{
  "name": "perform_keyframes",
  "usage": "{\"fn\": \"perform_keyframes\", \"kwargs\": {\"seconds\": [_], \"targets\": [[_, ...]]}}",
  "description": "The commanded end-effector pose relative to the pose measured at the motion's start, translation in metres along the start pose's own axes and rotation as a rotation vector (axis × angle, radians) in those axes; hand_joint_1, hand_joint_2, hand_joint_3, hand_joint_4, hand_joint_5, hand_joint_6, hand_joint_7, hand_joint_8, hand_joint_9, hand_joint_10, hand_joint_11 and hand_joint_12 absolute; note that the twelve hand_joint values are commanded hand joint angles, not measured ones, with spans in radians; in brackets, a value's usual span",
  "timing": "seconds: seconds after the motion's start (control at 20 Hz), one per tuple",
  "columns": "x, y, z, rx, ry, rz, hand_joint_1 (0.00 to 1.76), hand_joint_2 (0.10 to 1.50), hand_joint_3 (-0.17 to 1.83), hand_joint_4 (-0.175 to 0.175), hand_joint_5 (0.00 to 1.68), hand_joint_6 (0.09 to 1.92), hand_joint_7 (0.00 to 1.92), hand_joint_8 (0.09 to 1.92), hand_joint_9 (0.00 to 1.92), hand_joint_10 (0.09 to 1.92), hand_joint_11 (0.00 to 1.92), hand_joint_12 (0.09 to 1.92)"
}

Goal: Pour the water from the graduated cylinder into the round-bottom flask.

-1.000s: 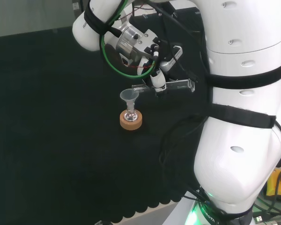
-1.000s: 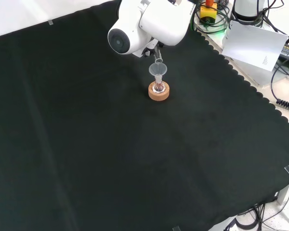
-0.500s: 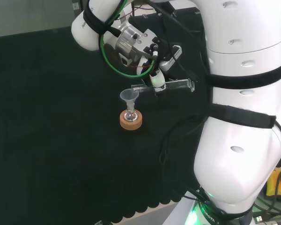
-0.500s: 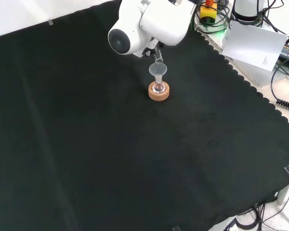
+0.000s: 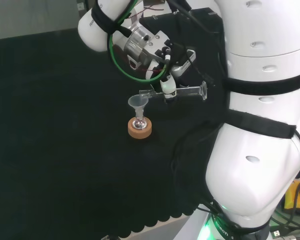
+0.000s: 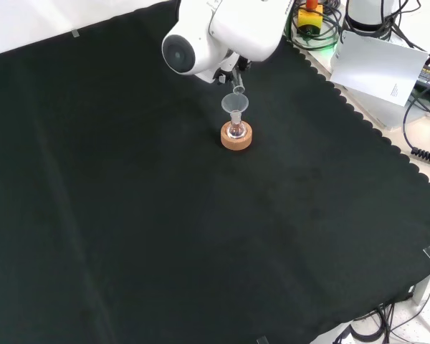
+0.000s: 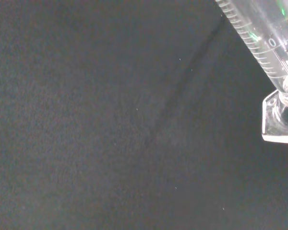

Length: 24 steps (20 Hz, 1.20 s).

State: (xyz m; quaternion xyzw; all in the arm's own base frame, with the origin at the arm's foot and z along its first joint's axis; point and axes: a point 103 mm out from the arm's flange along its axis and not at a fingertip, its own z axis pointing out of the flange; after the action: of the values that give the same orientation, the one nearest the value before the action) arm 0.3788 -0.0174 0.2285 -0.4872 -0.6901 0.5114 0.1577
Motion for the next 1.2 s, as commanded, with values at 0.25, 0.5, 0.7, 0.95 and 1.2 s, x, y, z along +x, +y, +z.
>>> {"fn": "perform_keyframes", "kwargs": {"seconds": [0.25, 0.5, 0.7, 0.95, 1.2], "targets": [[-0.019, -0.004, 0.016, -0.243, 0.140, -0.102, 1.12, 1.16, 0.00, -0.140, 0.90, 1.14, 1.26, 0.30, 1.43, 0.09, 1.28, 0.71], [-0.031, -0.005, 0.021, -0.376, 0.211, -0.142, 1.12, 1.16, 0.00, -0.139, 0.90, 1.14, 1.26, 0.30, 1.43, 0.09, 1.28, 0.71], [-0.041, -0.004, 0.022, -0.476, 0.264, -0.169, 1.12, 1.16, 0.00, -0.137, 0.90, 1.14, 1.26, 0.30, 1.43, 0.09, 1.28, 0.71], [-0.050, -0.002, 0.017, -0.600, 0.322, -0.204, 1.12, 1.16, 0.00, -0.136, 0.90, 1.14, 1.26, 0.30, 1.43, 0.09, 1.28, 0.71], [-0.056, 0.002, 0.008, -0.692, 0.390, -0.261, 1.12, 1.16, 0.00, -0.134, 0.90, 1.14, 1.26, 0.30, 1.43, 0.09, 1.28, 0.71]]}}
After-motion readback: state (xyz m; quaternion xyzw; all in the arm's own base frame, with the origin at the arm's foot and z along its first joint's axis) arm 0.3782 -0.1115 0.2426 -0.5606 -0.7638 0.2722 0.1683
